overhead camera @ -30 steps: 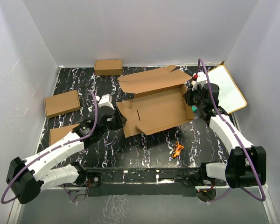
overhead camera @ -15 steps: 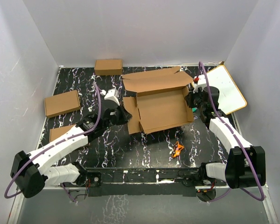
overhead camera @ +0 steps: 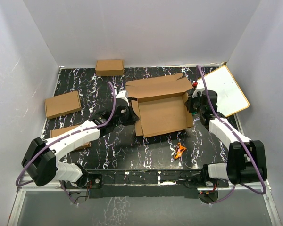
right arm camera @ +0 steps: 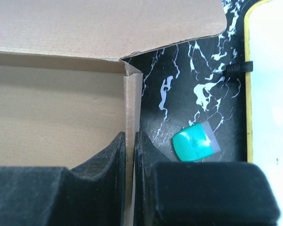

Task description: Fold the paper box

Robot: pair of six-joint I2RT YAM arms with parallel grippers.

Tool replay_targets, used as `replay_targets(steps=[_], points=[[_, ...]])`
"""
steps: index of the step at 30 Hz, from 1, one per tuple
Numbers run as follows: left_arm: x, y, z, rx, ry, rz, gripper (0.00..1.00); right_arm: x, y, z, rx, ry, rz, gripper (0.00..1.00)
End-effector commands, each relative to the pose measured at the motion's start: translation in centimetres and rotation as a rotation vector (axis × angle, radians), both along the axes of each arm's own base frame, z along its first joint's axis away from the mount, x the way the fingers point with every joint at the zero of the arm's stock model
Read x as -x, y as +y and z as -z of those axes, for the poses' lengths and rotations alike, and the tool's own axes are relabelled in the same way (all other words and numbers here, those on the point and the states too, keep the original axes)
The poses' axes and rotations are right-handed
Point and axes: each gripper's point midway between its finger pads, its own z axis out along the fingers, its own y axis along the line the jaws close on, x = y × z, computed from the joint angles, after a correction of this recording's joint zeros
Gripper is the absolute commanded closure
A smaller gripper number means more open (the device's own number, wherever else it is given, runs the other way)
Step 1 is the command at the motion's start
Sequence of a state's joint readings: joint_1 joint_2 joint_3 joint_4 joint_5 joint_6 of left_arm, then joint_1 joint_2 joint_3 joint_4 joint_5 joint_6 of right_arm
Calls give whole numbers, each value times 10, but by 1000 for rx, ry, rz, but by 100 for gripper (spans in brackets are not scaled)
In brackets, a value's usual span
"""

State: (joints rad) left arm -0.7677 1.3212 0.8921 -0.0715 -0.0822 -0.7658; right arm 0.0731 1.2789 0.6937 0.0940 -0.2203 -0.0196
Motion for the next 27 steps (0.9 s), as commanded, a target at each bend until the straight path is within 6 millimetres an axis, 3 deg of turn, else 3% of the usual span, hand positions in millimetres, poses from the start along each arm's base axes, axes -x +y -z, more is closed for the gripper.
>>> replay_targets(steps=[1,10,16,27], points=[[-1,-9,-12,48,-37,33,94,-11,18,-12,-54,-64,-59,92],[3,-5,10,148,13,37,71,-11,19,-1,-47,-33,-65,92],[5,-4,-1,306,-18,71,44,-11,19,4,-45,-17,-67,92],[18,-2,-43,487,-159,159,19,-13,18,10,-40,3,-61,92]])
